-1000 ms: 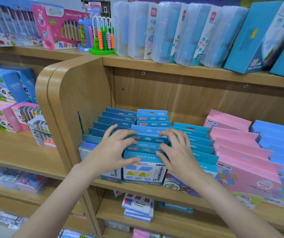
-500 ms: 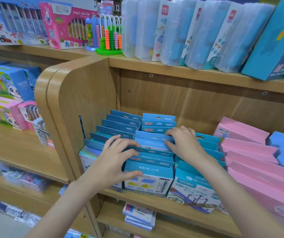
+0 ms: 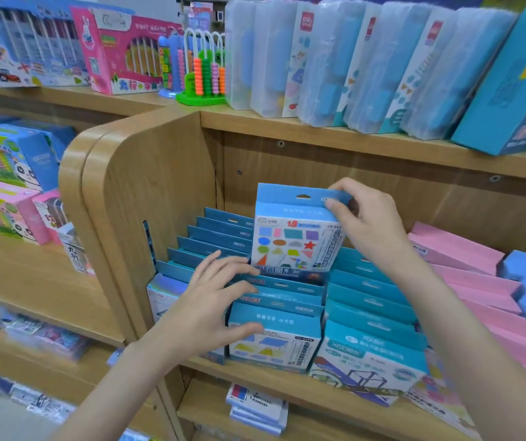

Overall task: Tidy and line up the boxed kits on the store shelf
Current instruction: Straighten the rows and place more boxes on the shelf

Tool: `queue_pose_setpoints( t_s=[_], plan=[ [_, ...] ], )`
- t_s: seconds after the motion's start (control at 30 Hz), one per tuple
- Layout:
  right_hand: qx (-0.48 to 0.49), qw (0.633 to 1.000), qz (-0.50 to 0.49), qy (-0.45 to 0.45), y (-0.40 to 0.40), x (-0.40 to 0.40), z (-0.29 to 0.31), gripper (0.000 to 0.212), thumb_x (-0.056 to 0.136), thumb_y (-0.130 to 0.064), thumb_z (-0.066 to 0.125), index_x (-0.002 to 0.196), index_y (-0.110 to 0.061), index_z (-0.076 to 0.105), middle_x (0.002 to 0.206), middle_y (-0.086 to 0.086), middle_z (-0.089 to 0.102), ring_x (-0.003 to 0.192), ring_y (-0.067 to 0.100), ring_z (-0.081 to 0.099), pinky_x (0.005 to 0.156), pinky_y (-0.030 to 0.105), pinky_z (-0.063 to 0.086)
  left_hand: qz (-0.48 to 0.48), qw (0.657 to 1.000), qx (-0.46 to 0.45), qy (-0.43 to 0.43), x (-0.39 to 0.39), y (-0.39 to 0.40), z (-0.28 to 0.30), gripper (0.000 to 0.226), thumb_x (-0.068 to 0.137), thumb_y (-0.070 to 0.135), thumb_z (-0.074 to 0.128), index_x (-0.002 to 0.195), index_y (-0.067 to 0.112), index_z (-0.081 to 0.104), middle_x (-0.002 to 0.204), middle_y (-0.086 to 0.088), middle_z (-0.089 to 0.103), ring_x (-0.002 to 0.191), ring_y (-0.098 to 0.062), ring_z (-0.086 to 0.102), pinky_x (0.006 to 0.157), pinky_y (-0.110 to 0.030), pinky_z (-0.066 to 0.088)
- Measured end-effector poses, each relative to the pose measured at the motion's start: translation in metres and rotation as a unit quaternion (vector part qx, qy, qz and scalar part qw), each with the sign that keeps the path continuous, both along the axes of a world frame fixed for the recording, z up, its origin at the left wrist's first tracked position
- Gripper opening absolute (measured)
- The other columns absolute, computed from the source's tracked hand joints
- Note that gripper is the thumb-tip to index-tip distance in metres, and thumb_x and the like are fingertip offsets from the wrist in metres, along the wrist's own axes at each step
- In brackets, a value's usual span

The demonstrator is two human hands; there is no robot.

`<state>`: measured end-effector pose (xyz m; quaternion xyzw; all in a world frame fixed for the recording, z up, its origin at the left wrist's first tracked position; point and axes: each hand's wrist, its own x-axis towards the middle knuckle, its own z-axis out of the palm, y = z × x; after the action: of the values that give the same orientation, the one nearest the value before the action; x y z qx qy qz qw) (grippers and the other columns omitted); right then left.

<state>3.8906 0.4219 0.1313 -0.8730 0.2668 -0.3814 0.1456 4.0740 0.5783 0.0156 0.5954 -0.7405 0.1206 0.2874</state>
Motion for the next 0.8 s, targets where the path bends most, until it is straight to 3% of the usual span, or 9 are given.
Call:
queue_pose_setpoints(
  t_s=[0.13, 0.37, 0.5, 0.6, 0.67, 0.8],
  plan=[
    [-0.052, 0.994, -0.061, -0.081, 0.003, -0.02, 0.027, 0.006, 0.088, -0.014, 0.057, 0.084, -0.01, 0.057, 0.068, 0.002, 0.054, 0.059, 0.009, 0.039, 0.054, 0.011, 0.031, 0.013, 1.0, 0.005, -0.013, -0.004, 0.006, 0.002, 0.043, 0.084, 0.062, 0.046, 0.111, 0.029, 0.051, 0.128, 0.007, 0.051, 0.128, -0.011, 0.036, 0.112, -0.04, 0.011],
    [-0.074, 0.981, -0.135, -0.121, 0.007, -0.087, 0.047, 0.005, 0.084, -0.025, 0.056, 0.086, -0.02, 0.056, 0.063, 0.001, 0.048, 0.05, 0.0, 0.042, 0.051, 0.015, 0.03, 0.032, 0.998, -0.04, 0.034, -0.018, 0.009, 0.003, 0.039, 0.093, 0.05, 0.036, 0.113, 0.022, 0.053, 0.125, 0.005, 0.052, 0.122, -0.009, 0.042, 0.115, -0.035, 0.012],
    [-0.065, 0.976, -0.172, -0.12, 0.01, -0.139, 0.043, 0.014, 0.08, -0.033, 0.052, 0.086, -0.021, 0.058, 0.069, 0.004, 0.054, 0.054, 0.006, 0.04, 0.056, 0.025, 0.034, 0.028, 0.995, -0.09, 0.044, -0.041, 0.002, 0.006, 0.034, 0.094, 0.04, 0.037, 0.108, 0.016, 0.056, 0.119, 0.0, 0.055, 0.115, -0.015, 0.047, 0.112, -0.036, 0.019],
    [-0.057, 0.965, -0.223, -0.124, 0.012, -0.188, 0.04, 0.017, 0.077, -0.038, 0.052, 0.085, -0.025, 0.058, 0.071, 0.011, 0.058, 0.058, 0.024, 0.046, 0.056, 0.042, 0.041, -0.006, 0.993, -0.108, 0.044, -0.077, -0.014, 0.014, 0.026, 0.089, 0.029, 0.044, 0.108, 0.015, 0.056, 0.116, -0.003, 0.057, 0.113, -0.017, 0.047, 0.108, -0.034, 0.023],
    [-0.069, 0.955, -0.266, -0.112, 0.014, -0.227, 0.04, 0.025, 0.076, -0.042, 0.051, 0.09, -0.023, 0.059, 0.071, 0.014, 0.059, 0.059, 0.03, 0.048, 0.055, 0.043, 0.042, -0.035, 0.992, -0.111, 0.046, -0.106, -0.029, 0.02, 0.024, 0.087, 0.023, 0.045, 0.107, 0.014, 0.055, 0.114, -0.005, 0.057, 0.111, -0.018, 0.047, 0.104, -0.035, 0.027],
    [-0.121, 0.93, -0.344, -0.044, 0.015, -0.313, 0.044, 0.029, 0.081, -0.035, 0.055, 0.102, -0.017, 0.064, 0.083, 0.012, 0.046, 0.083, 0.035, 0.05, 0.08, 0.041, 0.041, -0.087, 0.989, -0.109, 0.049, -0.173, -0.063, 0.027, 0.025, 0.085, 0.018, 0.045, 0.106, 0.012, 0.056, 0.115, -0.004, 0.055, 0.109, -0.02, 0.048, 0.099, -0.036, 0.03]
  ],
)
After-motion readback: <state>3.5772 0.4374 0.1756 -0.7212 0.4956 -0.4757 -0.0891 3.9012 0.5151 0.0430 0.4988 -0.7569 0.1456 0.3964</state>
